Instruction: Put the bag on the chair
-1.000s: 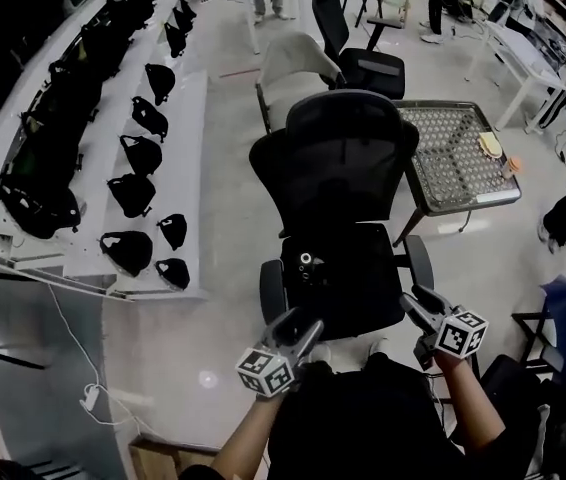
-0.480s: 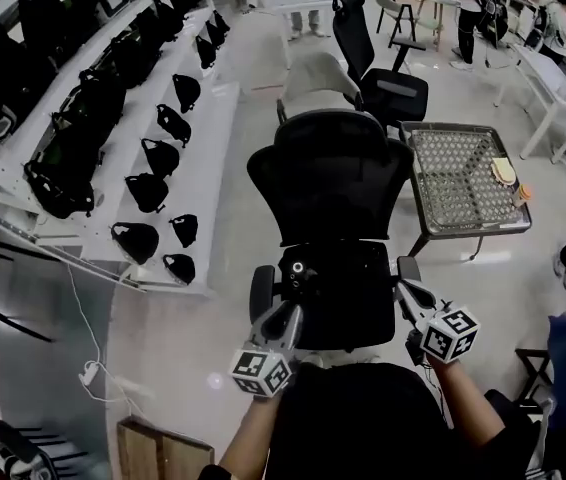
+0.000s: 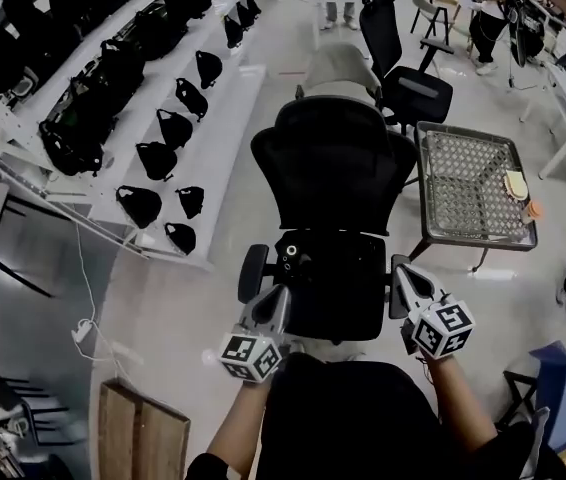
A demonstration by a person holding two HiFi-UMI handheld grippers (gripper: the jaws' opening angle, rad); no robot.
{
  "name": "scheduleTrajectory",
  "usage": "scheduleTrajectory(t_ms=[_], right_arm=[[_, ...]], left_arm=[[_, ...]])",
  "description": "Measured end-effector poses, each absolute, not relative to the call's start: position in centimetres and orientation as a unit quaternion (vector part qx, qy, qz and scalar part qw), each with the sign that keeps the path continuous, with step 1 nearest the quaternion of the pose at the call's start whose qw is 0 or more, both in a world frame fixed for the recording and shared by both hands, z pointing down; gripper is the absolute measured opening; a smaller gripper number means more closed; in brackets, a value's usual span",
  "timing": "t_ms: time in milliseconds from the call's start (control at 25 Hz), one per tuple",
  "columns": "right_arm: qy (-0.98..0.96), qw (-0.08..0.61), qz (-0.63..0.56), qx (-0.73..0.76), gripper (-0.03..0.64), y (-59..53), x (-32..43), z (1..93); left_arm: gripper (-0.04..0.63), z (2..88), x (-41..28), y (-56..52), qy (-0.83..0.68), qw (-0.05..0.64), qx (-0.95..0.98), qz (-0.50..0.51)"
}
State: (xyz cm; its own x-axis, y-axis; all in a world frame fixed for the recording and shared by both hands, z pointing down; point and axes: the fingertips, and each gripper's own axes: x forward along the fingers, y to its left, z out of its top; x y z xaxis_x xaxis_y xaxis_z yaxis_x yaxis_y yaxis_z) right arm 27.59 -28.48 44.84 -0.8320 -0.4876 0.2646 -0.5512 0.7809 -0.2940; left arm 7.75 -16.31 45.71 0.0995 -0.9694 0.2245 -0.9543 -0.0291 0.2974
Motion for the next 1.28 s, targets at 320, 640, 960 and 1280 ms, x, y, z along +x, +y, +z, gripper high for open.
scheduleTrajectory(t_ms=[320,640,960,1280], right_arm=[[-0.929,0.102,0.171,0.311,0.0,-28.5,28.2,45.6],[-0.936,0.089,0.159,0.301,0.0,-27.3,24.5,44.5],[-0.932,0.104,0.137,0.318,0.0,-26.3,21.8,44.4],[-0.934,0.113,0.128,0.312,-0.002,-24.9,18.2,44.9]], left_arm=[[0.018,45.3,7.0,-15.4,-0.684,0.184,0.706,-0.03],[0.018,45.1,3.4,-14.1,-0.689,0.178,0.702,-0.02],[0.018,45.0,0.0,-13.2,-0.686,0.185,0.704,-0.025],[0.018,45.7,-3.1,-13.1,-0.672,0.191,0.715,-0.026]])
